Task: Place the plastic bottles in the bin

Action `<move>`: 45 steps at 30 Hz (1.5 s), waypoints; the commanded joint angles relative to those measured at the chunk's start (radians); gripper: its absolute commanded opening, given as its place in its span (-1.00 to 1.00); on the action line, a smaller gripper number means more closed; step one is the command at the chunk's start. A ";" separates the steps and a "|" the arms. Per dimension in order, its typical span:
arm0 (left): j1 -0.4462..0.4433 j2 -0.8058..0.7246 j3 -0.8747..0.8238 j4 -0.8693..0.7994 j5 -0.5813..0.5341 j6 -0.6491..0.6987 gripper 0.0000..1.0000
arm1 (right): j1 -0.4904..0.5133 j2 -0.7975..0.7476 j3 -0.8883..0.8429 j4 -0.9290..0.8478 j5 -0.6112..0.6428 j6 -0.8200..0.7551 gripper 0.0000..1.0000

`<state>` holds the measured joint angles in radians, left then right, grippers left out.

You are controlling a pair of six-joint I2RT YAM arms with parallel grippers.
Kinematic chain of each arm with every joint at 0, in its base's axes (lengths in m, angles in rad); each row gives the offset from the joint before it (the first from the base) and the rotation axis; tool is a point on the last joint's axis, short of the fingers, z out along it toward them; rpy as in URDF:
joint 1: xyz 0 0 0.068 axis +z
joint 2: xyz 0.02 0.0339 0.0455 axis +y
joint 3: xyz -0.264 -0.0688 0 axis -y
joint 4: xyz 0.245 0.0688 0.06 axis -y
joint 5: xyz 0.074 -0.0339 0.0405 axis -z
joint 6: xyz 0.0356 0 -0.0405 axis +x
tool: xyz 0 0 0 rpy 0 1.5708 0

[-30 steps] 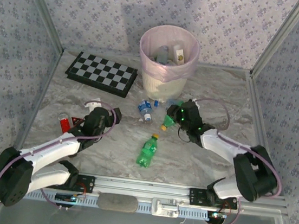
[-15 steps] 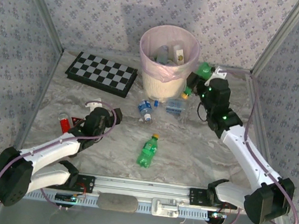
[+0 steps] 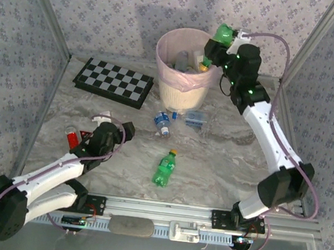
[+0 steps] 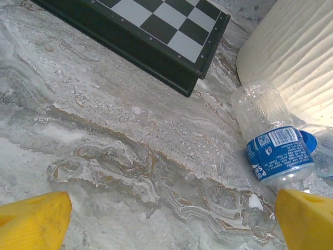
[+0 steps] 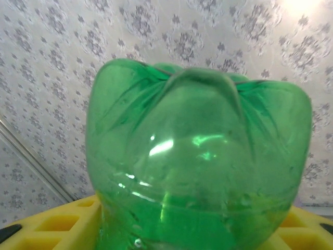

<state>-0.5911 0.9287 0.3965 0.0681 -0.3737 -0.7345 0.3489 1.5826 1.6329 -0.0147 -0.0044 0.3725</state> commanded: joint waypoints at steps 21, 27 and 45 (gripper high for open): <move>-0.009 -0.137 -0.049 -0.114 -0.003 0.001 0.99 | 0.021 0.321 0.326 -0.300 -0.088 0.037 0.58; -0.010 -0.131 -0.044 -0.102 0.025 0.007 1.00 | 0.021 0.274 0.339 -0.308 -0.071 0.023 0.83; -0.166 0.110 0.082 -0.039 0.055 0.027 0.99 | 0.024 -0.148 -0.220 -0.168 0.006 -0.023 0.98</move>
<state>-0.7181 1.0050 0.4210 0.0021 -0.3206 -0.7235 0.3729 1.4761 1.5101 -0.2077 -0.0399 0.3714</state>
